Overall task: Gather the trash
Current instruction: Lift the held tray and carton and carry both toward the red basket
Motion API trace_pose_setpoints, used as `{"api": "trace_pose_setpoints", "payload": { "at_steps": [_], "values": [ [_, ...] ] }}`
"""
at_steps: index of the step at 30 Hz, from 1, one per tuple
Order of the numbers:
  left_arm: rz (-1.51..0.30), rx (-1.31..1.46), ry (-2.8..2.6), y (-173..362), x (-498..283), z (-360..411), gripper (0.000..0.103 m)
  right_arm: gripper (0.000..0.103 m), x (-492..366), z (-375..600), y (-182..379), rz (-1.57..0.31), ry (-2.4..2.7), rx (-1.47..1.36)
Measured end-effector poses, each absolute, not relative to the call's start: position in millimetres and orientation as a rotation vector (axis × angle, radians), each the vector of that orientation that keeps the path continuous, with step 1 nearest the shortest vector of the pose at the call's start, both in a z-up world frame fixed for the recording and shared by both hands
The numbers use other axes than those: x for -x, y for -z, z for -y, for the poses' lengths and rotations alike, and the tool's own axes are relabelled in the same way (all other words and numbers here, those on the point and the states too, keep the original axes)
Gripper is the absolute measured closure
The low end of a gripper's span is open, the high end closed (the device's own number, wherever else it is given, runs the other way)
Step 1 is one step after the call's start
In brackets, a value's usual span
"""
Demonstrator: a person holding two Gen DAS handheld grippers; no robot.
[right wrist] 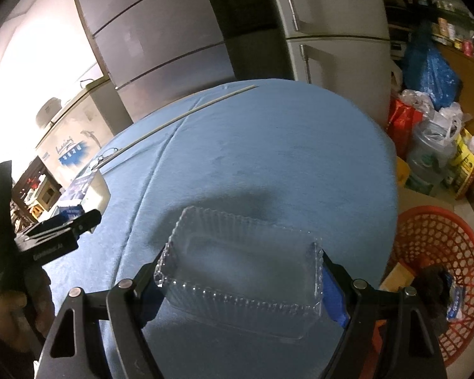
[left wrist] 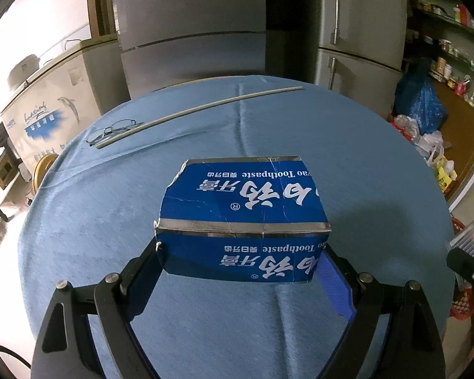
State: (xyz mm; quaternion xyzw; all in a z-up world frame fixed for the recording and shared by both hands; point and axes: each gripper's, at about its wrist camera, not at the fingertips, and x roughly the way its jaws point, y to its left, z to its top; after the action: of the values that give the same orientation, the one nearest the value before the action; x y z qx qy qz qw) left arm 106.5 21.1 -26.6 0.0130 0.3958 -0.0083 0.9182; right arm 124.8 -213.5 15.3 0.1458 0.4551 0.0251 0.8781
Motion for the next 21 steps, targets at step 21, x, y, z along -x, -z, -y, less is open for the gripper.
{"api": "trace_pose_setpoints", "payload": {
  "at_steps": [21],
  "values": [
    [-0.795,-0.069,0.136,17.0,-89.6,29.7,0.012,0.019,-105.1,247.0,-11.5,-0.928,0.019,-0.376]
  ]
}}
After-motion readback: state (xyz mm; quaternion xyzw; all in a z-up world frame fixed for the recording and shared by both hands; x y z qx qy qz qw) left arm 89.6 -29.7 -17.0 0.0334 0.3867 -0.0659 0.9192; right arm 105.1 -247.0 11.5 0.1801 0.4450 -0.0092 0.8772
